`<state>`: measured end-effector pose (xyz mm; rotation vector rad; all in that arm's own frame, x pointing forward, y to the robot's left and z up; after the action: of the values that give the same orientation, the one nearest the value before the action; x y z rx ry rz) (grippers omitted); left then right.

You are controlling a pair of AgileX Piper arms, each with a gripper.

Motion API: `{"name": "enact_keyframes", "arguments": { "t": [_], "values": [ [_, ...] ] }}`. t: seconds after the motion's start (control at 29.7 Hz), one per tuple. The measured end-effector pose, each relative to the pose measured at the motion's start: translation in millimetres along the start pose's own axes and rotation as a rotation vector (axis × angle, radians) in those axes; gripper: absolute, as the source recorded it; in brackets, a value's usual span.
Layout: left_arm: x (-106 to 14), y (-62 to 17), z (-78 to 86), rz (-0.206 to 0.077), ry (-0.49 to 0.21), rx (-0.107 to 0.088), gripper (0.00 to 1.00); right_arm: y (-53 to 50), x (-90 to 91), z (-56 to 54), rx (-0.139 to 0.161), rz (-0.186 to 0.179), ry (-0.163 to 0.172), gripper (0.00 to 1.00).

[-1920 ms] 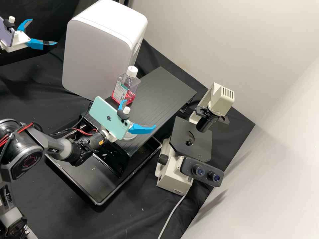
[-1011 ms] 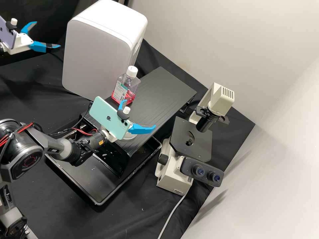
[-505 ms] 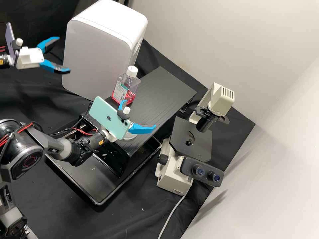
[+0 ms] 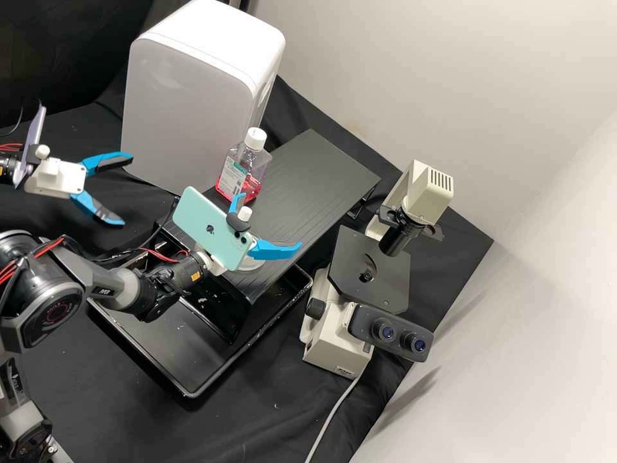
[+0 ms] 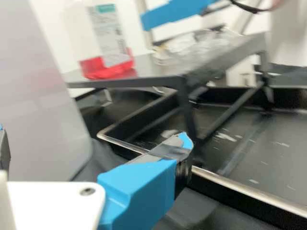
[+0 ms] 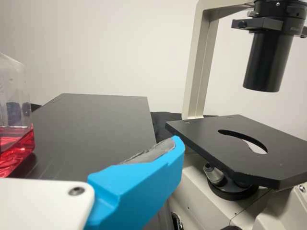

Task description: Place the lid on the petri dish

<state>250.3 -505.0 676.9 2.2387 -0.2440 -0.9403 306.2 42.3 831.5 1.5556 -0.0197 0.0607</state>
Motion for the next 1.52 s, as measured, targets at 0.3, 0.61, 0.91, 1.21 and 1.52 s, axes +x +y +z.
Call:
{"name": "enact_keyframes", "arguments": {
  "t": [0.3, 0.61, 0.91, 1.21, 1.52],
  "values": [
    [-4.2, -9.2, 25.8, -0.043, -0.077, 0.001, 1.0, 0.0, 0.0, 0.0, 0.0, 0.0, 0.0, 1.0],
    [-4.8, -20.8, 42.5, -0.088, -0.137, 0.029, 1.0, 0.0, 0.0, 0.0, 0.0, 0.0, 0.0, 1.0],
    [-6.6, -22.3, 45.9, -0.098, -0.16, 0.007, 1.0, 0.0, 0.0, 0.0, 0.0, 0.0, 0.0, 1.0],
    [-5.2, -32.3, 55.7, -0.131, -0.209, -0.036, 1.0, 0.0, 0.0, 0.0, 0.0, 0.0, 0.0, 1.0],
    [-2.6, -34.9, 56.7, -0.139, -0.224, -0.068, 1.0, 0.0, 0.0, 0.0, 0.0, 0.0, 0.0, 1.0]
  ]
}}
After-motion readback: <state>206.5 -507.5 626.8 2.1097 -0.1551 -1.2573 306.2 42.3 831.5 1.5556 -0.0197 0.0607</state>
